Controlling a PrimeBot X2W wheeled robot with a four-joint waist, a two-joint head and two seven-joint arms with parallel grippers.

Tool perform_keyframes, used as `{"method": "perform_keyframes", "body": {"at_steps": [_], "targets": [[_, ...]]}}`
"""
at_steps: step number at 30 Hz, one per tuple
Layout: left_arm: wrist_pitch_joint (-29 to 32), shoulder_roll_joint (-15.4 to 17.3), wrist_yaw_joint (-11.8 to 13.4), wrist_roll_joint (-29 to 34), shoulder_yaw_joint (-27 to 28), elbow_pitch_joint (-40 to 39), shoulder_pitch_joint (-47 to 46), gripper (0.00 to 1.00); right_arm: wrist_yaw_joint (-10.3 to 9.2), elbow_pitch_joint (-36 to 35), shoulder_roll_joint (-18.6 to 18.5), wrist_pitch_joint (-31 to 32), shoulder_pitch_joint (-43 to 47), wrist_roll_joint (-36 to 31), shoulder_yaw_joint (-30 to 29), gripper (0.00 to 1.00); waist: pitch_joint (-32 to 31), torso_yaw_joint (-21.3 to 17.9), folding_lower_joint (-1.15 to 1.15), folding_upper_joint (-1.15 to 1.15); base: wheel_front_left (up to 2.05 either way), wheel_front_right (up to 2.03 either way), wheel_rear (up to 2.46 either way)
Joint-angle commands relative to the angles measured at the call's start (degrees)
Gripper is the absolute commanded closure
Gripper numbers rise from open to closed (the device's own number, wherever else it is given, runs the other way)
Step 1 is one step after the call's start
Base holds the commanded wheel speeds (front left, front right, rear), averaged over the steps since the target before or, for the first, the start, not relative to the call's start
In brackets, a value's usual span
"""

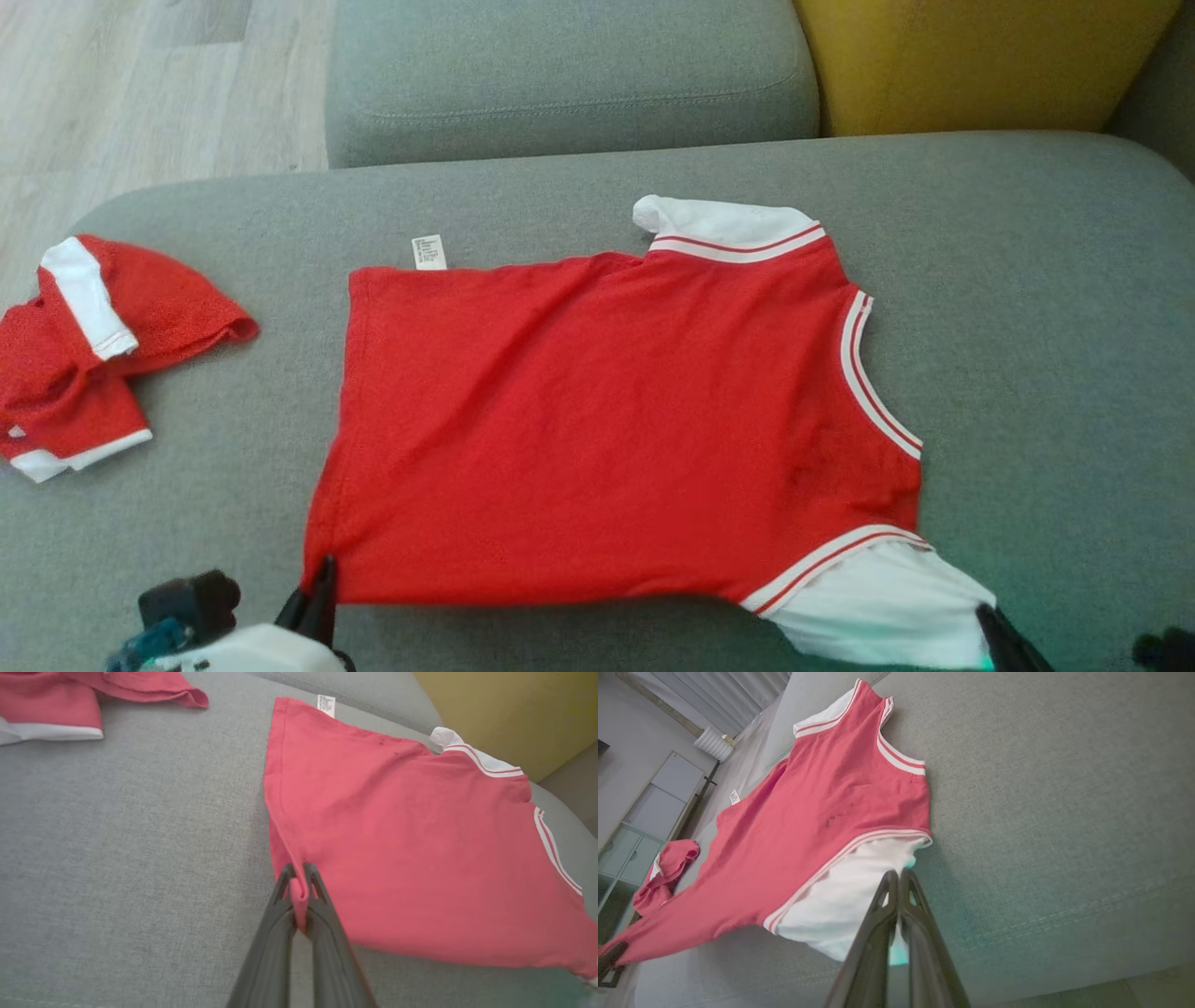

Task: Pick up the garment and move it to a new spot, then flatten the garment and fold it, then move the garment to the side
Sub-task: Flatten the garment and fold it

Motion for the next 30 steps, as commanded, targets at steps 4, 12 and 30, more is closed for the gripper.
{"method": "perform_keyframes", "body": {"at_steps": [4,12,30], "targets": [[4.40,0.96,-0.32,-2.61,1.72,-0.76,-5.59,1.00,-0.05,0.47,-0.89,0.92,-7.42,3.11,0.50,1.00,0.94,0.36,0.00,0.00,0.00,0.00,0.00],[13.24,1.12,-2.18,-9.70,2.80,4.81,-14.08,1.00,-0.05,7.03,-0.89,5.10,-21.10,5.72,-0.45,1.00,4.63,0.05,0.00,0.00,0.00,0.00,0.00],[11.82,0.18,-4.84,-12.52,3.88,17.96,-31.99,0.00,-0.05,23.72,-0.93,-2.14,-45.33,0.58,4.05,0.00,12.49,0.46,0.00,0.00,0.00,0.00,0.00]]}}
